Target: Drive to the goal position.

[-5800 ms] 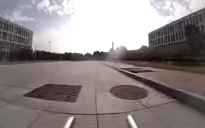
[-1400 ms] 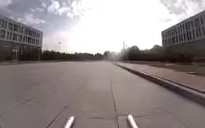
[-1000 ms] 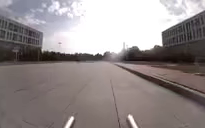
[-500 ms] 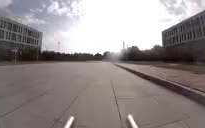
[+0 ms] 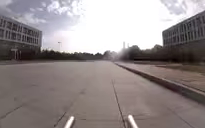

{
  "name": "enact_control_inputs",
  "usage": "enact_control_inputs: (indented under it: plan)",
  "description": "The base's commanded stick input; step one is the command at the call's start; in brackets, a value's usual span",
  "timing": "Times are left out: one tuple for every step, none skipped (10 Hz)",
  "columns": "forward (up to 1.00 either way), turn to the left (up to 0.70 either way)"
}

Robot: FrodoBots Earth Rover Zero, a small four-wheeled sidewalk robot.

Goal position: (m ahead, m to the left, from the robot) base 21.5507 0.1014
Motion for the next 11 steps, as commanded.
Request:
enact_control_inputs:
  plan:
    - [1.00, 0.00]
    - [1.00, 0.00]
    - [1.00, 0.00]
    - [1.00, 0.00]
    - [1.00, 0.00]
    - [1.00, 0.00]
    - [1.00, -0.13]
    - [1.00, -0.23]
    - [1.00, -0.05]
    - [1.00, 0.00]
    - [1.00, 0.00]
